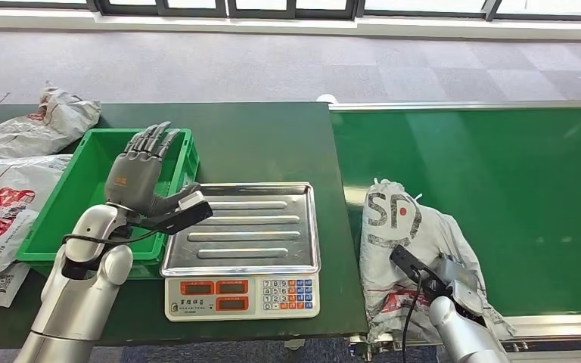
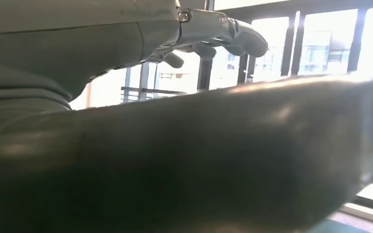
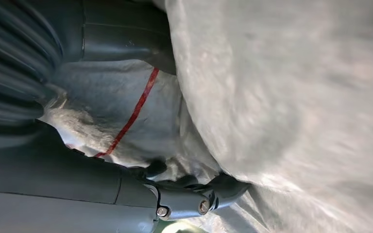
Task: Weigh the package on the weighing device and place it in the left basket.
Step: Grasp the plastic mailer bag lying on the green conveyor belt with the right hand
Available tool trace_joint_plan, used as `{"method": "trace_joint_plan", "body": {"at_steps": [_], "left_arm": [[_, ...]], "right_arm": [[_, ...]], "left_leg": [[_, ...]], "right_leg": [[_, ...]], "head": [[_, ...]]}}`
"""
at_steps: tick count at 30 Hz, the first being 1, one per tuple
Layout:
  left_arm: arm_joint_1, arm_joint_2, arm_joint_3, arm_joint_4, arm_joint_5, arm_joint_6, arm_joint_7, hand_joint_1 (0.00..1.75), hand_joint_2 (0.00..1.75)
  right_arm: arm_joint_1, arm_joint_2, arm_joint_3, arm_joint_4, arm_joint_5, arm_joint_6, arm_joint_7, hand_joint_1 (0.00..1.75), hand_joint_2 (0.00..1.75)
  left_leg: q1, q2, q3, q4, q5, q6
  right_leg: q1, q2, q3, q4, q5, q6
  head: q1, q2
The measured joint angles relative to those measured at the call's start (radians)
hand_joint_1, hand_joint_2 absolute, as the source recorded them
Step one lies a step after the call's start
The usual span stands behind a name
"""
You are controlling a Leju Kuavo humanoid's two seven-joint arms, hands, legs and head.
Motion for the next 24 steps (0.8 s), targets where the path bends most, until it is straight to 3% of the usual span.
{"method": "trace_joint_plan", "body": {"at_steps": [4, 9, 14, 18, 24], "left_arm": [[-0.001, 0.000, -0.007, -0.027, 0.011, -0.001, 0.002, 0.00, 0.00], [0.062, 0.010, -0.007, -0.051, 0.019, 0.002, 0.000, 0.00, 0.00], [0.110, 0.015, -0.006, -0.062, 0.020, 0.005, -0.009, 0.00, 0.00], [0.131, 0.019, -0.001, -0.073, 0.021, 0.006, -0.019, 0.00, 0.00], [0.163, 0.024, 0.001, -0.091, 0.025, 0.014, -0.027, 0.00, 0.00]], "right_arm": [[0.021, -0.026, 0.039, 0.005, 0.127, -0.100, 0.094, 1.75, 1.75], [0.086, -0.043, 0.078, -0.012, 0.289, -0.239, 0.172, 1.75, 1.75], [0.157, -0.058, 0.070, -0.147, 0.374, -0.263, 0.145, 1.75, 1.75], [0.227, -0.089, 0.056, -0.331, 0.381, -0.251, 0.118, 1.75, 1.75], [0.264, -0.133, 0.047, -0.555, 0.382, -0.278, 0.030, 1.75, 1.75]], "left_leg": [[0.000, -0.006, -0.013, 0.001, 0.005, 0.004], [-0.002, -0.007, -0.018, 0.002, 0.005, 0.005], [-0.003, -0.008, -0.028, 0.002, 0.005, 0.005], [-0.005, -0.006, -0.035, 0.002, 0.005, 0.005], [-0.006, 0.000, -0.039, 0.002, 0.006, 0.003]], "right_leg": [[0.000, -0.005, -0.007, -0.001, 0.011, -0.002], [-0.001, -0.005, -0.012, -0.001, 0.013, -0.001], [-0.003, -0.007, -0.021, -0.001, 0.013, 0.001], [-0.006, -0.007, -0.028, 0.000, 0.013, 0.011], [-0.007, -0.001, -0.034, 0.004, 0.014, 0.013]], "head": [[0.000, 0.000], [0.000, 0.000], [0.000, 0.000], [0.000, 0.000], [0.000, 0.000]]}}
